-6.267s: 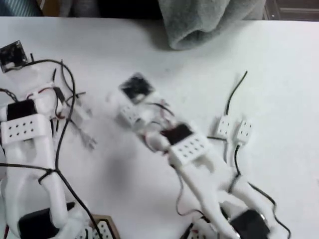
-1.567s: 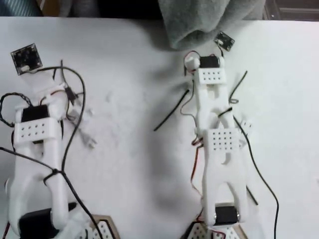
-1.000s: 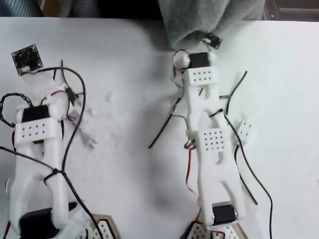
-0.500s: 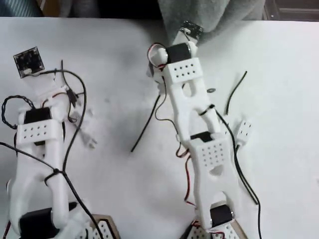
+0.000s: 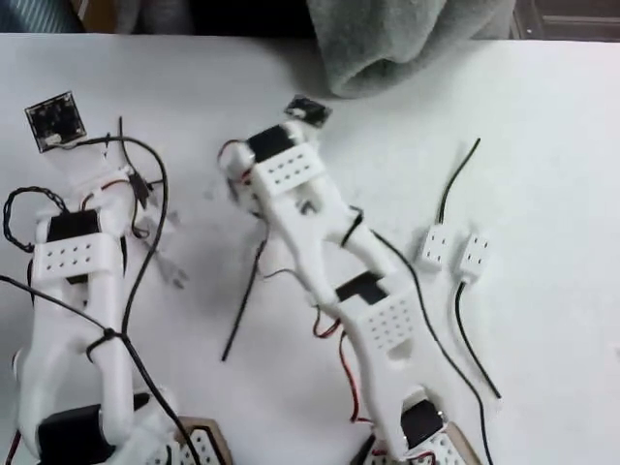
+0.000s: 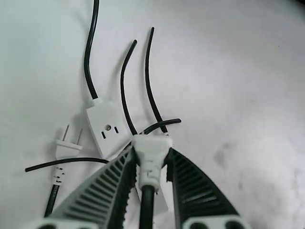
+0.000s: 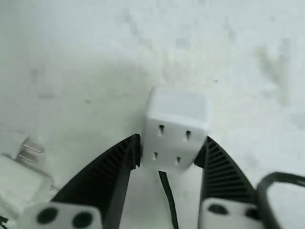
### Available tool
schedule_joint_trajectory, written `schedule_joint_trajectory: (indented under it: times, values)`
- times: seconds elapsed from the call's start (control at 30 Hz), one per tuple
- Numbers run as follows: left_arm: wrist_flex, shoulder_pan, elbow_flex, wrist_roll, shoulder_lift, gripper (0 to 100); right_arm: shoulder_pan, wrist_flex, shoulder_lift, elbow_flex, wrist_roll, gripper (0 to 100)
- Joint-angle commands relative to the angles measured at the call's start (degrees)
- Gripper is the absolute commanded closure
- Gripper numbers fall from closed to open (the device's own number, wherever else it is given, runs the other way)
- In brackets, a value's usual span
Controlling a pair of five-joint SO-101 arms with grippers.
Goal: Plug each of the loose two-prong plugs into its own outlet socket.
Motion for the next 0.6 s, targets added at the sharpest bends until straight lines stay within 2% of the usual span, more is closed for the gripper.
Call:
schedule_joint_trajectory:
  times: [0.0, 0.13, 0.3, 0.47, 0.57]
  values:
    - [-1.58, -1.36, -0.62, 0.26, -0.31, 98, -3.12, -4.88, 1.01, -0.09, -4.92, 83.3]
    - [-1.76, -2.59, -0.70, 0.44, -0.31, 98, -4.53, -6.73, 6.81, -0.62, -8.00, 83.3]
    - [-1.76, -2.59, -0.70, 0.44, -0.31, 98, -3.56, -7.52, 9.71, -0.70, -7.91, 83.0]
    - [-1.85, -2.59, -0.70, 0.53, -0.31, 98, -3.12, -6.55, 9.10, -1.85, -7.82, 70.0]
    - [-1.85, -2.59, -0.70, 0.53, -0.31, 98, -3.03, -3.47, 8.04, -4.13, -7.74, 68.1]
